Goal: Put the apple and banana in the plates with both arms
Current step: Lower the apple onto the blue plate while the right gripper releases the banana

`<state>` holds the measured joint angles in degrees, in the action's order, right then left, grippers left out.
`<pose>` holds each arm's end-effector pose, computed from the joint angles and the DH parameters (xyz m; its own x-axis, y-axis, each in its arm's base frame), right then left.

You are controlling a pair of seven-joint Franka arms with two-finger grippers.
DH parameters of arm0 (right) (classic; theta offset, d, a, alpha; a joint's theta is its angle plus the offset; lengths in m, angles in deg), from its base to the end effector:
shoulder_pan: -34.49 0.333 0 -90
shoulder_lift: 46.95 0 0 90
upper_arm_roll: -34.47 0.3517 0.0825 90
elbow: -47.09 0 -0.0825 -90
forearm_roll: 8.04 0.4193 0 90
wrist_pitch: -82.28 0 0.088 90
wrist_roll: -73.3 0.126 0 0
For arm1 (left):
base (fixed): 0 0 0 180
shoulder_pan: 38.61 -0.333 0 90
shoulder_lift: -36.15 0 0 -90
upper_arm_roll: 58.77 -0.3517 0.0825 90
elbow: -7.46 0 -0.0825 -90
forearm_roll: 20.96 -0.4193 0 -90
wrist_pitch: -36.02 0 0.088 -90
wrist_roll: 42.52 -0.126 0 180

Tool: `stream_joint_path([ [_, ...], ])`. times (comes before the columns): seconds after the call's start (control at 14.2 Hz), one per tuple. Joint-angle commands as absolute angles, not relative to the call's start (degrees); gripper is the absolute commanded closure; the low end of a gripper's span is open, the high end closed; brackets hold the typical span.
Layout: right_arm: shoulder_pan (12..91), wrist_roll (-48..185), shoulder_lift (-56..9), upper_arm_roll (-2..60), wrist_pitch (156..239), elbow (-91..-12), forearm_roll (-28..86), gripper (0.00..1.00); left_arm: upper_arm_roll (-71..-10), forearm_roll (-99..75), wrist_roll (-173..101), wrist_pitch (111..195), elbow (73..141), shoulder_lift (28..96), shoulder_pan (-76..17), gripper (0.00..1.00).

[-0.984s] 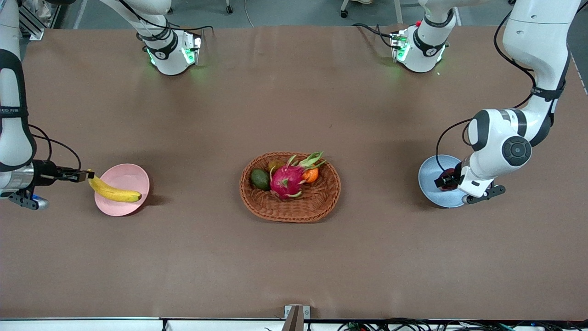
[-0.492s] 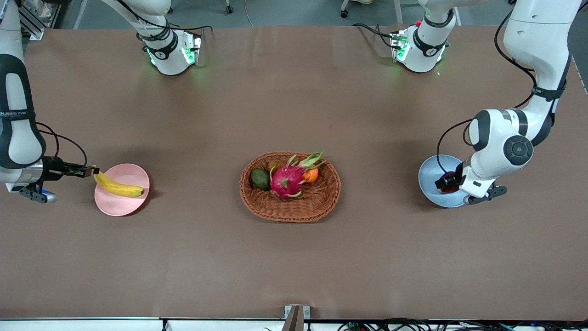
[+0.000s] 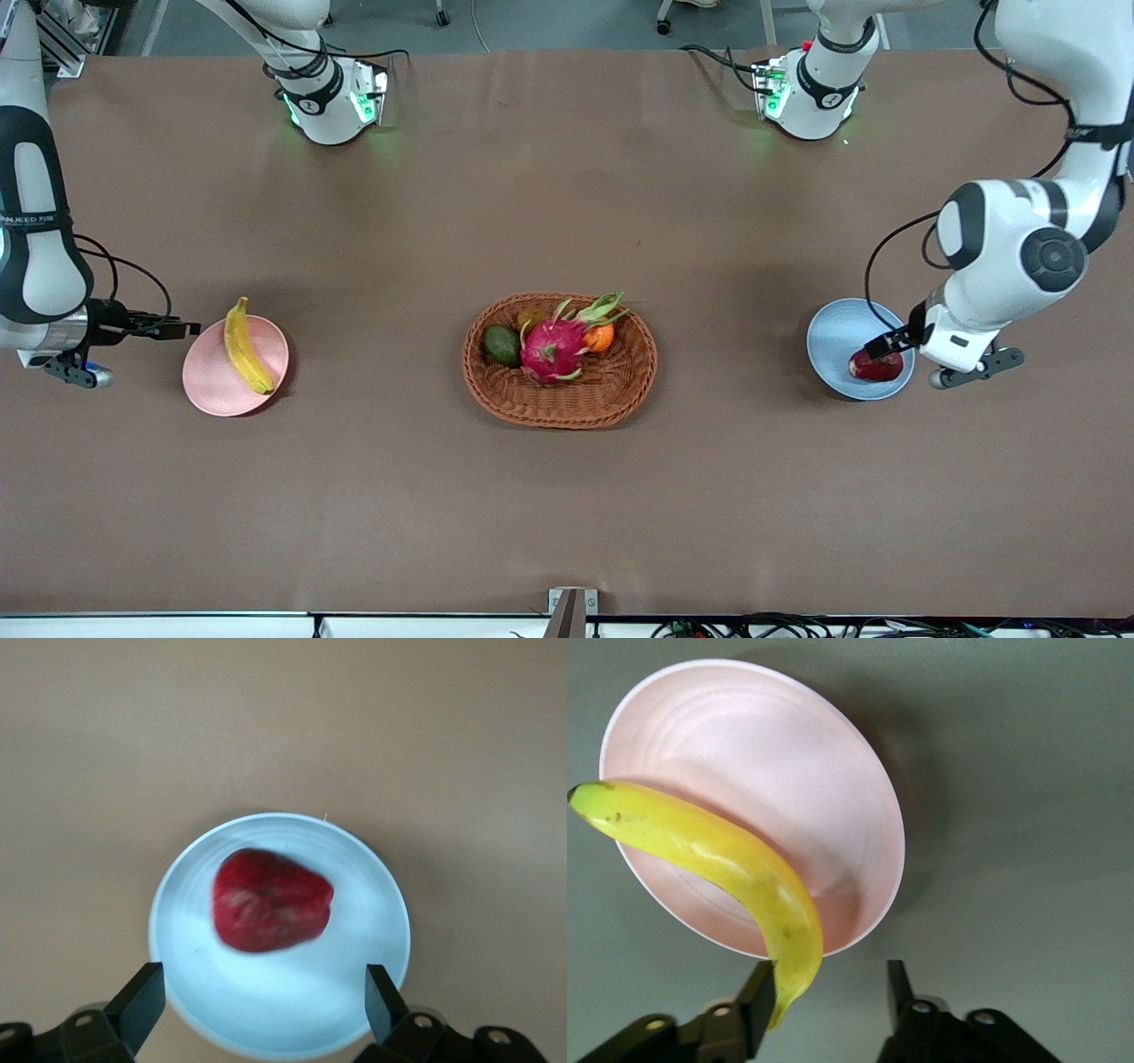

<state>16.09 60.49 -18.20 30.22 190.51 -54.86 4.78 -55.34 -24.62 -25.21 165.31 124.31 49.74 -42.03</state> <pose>0.6067 -0.2281 0.2425 0.9115 -0.2235 -0.3452 -0.3087 -0.9264 -0.2154 0.6210 0.0034 0.3188 0.9657 0.2597 -0.0089 0.2592 -0.9650 -0.0390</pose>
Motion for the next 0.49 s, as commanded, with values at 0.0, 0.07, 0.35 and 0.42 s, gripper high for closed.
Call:
stream_joint_path([
  [0.0, 15.86, 60.02, -20.93, 31.48, 190.65, -56.01, 4.18, 0.0, -54.82, -25.27, -30.89, 156.54, 120.86, 43.56, -42.91, 0.0],
  [0.07, 16.64, 60.11, -21.37, 31.48, 190.47, -55.13, 4.01, 0.0, -54.82, -25.0, -33.0, 154.78, 120.06, 41.53, -43.44, 0.0],
  [0.35, 20.16, 60.2, -21.99, 31.57, 183.38, -46.45, 0.14, 0.0, -54.47, -22.28, -35.48, 147.49, 114.98, 35.9, -44.32, 0.0],
  [0.42, 21.3, 60.46, -22.16, 31.57, 180.92, -43.81, -0.99, 0.0, -54.38, -21.4, -35.92, 144.07, 111.73, 35.8, -44.15, 0.0],
])
